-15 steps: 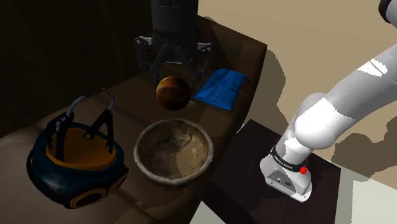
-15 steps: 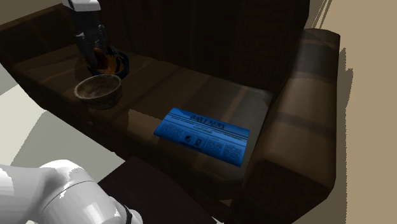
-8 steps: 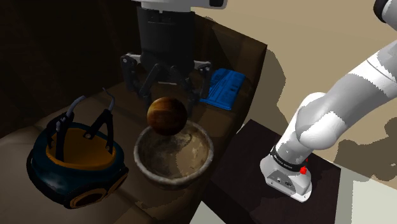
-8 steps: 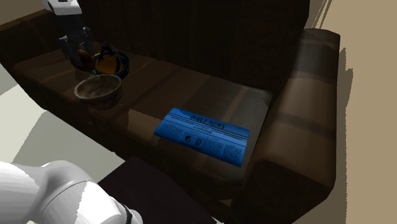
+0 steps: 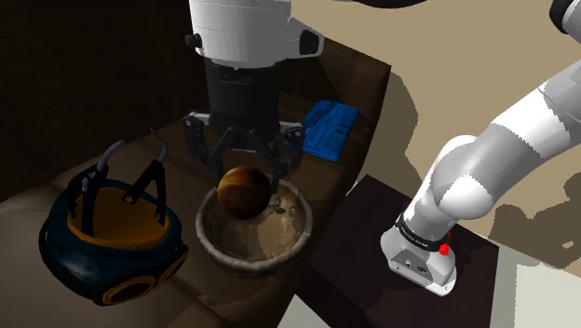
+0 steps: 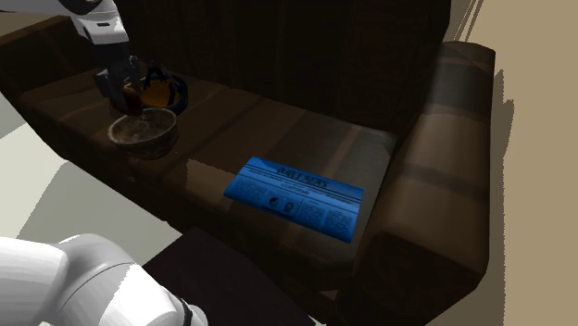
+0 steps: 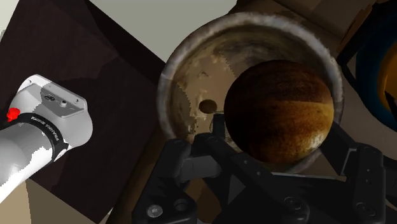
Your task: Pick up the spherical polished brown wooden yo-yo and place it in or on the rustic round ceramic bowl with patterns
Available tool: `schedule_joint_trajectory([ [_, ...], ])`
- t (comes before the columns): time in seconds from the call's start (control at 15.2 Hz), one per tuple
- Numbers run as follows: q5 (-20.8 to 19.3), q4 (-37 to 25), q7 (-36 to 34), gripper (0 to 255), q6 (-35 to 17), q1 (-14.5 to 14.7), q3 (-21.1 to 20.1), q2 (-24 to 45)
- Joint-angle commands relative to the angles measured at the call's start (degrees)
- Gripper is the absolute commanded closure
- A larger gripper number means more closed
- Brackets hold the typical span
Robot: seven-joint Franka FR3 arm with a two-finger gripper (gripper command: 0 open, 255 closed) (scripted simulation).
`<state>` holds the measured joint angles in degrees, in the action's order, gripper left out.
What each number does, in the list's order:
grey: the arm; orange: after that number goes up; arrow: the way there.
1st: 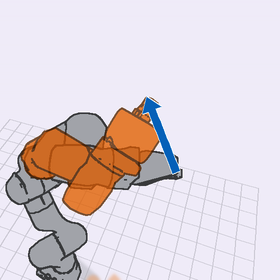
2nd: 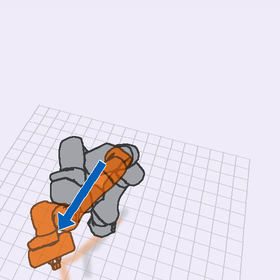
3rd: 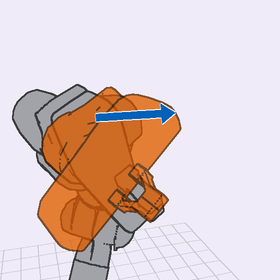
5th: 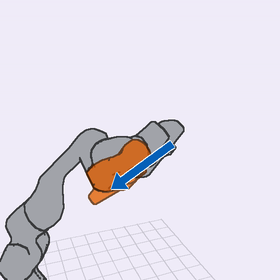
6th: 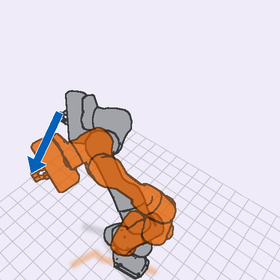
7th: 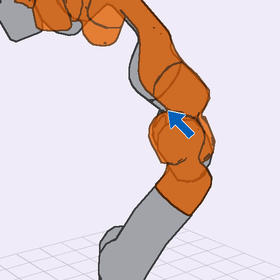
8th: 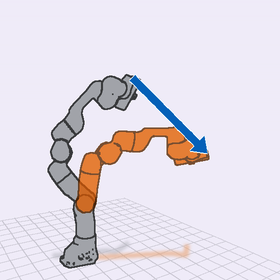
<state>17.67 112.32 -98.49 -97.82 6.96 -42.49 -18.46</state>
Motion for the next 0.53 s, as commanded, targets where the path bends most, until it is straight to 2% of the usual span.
schedule_joint_trajectory([
  [0.0,0.3,1.8,0.2,255,-1.6,0.2,-0.2,-0.3],
  [0.13,0.5,3.6,0.4,255,-3.4,0.3,-0.5,-0.3],
  [0.46,0.5,3.6,0.4,255,-3.4,0.3,-0.5,-0.3],
])
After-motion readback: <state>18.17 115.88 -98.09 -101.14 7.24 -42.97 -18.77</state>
